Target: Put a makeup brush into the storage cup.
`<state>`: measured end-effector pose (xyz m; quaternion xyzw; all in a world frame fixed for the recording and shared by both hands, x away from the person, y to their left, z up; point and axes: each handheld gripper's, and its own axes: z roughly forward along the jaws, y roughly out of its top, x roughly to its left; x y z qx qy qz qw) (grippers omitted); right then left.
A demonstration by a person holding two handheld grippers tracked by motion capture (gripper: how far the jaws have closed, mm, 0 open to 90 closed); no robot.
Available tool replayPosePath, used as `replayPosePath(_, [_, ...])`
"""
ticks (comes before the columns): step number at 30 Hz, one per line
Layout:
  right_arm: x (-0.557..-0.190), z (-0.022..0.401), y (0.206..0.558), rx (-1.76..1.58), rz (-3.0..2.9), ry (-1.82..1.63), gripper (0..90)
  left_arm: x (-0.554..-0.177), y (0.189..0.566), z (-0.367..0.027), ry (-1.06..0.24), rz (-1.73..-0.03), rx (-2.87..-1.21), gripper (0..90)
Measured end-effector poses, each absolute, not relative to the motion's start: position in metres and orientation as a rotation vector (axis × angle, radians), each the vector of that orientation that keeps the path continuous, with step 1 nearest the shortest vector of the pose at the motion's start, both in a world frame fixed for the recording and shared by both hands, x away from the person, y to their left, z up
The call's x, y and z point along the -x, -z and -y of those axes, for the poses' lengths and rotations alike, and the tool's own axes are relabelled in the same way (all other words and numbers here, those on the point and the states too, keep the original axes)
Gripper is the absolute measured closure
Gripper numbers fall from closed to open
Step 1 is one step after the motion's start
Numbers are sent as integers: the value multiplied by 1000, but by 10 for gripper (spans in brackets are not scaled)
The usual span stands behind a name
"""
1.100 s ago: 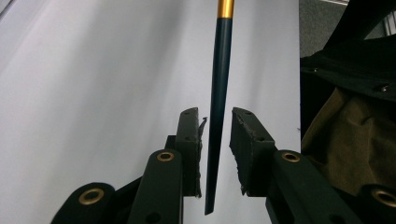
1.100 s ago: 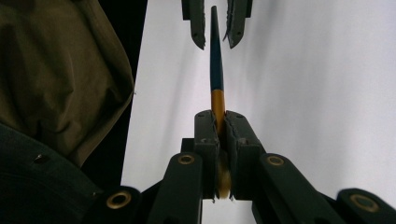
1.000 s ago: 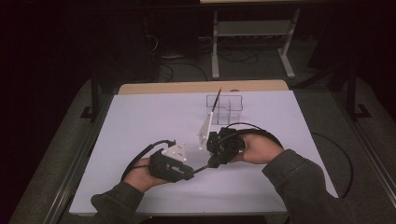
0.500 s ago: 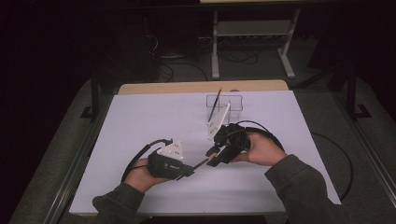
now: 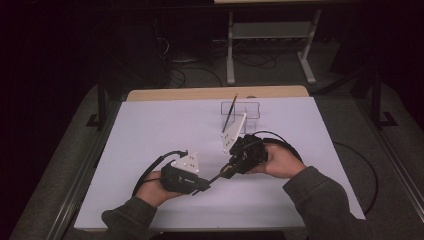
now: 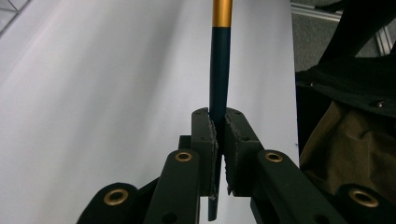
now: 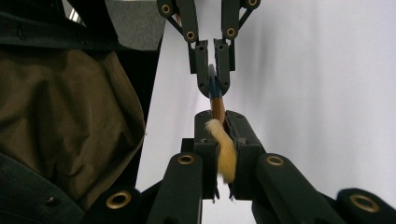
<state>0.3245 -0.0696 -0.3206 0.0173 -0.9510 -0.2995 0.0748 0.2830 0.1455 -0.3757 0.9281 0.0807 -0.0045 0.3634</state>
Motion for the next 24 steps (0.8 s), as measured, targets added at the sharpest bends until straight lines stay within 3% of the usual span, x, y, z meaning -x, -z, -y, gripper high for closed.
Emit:
replayPosePath(2, [-324,68,321,-59,2852,867,836,-283,376,-144,-1,-223,-2393,755])
replayPosePath(8, [-324,61,316,-83,2899,776,836,-283,371,-144,-13,-201,-2404,732])
replayPosePath(11, [-323,56,312,-74,2915,730,836,-281,370,-141,-14,-197,-2395,740])
replayPosePath(15, [-321,50,307,-99,2928,702,836,-280,370,-139,-27,-192,-2397,822])
replayPosePath(20, [-321,53,310,-60,2896,810,816,-282,370,-144,-36,-219,-2366,838])
replayPosePath(24, [-325,63,321,11,2846,969,732,-283,371,-147,-22,-254,-2308,839])
